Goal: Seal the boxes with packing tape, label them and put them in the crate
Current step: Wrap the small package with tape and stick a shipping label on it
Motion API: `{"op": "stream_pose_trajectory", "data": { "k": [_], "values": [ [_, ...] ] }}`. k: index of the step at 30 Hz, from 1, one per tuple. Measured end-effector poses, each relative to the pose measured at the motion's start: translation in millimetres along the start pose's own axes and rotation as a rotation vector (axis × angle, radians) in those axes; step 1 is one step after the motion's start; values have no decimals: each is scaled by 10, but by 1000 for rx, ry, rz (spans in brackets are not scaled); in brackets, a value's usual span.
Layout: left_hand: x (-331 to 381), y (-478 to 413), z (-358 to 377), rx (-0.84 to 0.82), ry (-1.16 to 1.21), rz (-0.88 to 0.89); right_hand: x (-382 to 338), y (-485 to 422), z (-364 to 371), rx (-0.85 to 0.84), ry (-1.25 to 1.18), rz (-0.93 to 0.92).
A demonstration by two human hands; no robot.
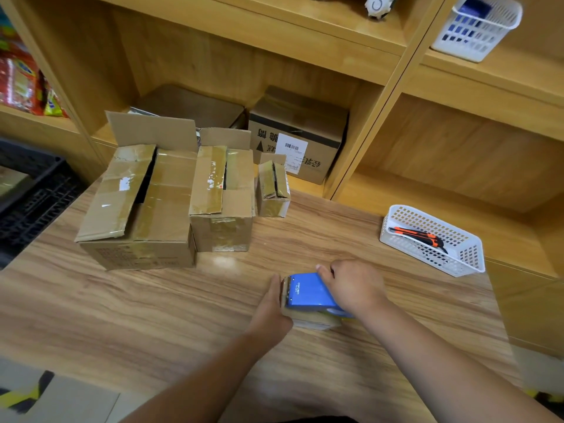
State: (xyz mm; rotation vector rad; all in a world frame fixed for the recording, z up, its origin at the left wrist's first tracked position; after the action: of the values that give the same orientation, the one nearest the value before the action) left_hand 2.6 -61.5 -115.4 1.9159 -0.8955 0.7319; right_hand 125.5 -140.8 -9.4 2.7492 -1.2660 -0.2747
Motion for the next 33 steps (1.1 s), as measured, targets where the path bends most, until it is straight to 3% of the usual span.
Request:
{"op": "stream_pose_trajectory", "data": {
  "k": [7,11,16,33],
  "values": [
    [170,-132,-211,-80,-285,152,52,64,-92,-107,-133,-3],
    [239,-166,-276,-58,-465,212,108,131,-124,-269,-91,-121],
    [260,-213,-313,-63,-585,239,172,242,-146,-269,-52,-267],
    [126,-230,-567,-103,-750,214,1156,602,-269,-287,-111,-138]
  ]
}}
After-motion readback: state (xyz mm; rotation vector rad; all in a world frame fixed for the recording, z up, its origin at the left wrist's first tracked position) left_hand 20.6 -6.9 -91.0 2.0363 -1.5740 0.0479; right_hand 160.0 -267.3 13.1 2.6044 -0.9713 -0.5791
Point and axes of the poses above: each hand's wrist, its own y-axis away from the middle knuckle, its own z-axis out of the palm, x = y × z, the point moved 6 cm from there along -y, towards the middle knuckle, and after that the axes turned 13 degrees about -y, right-handed, at the moved point
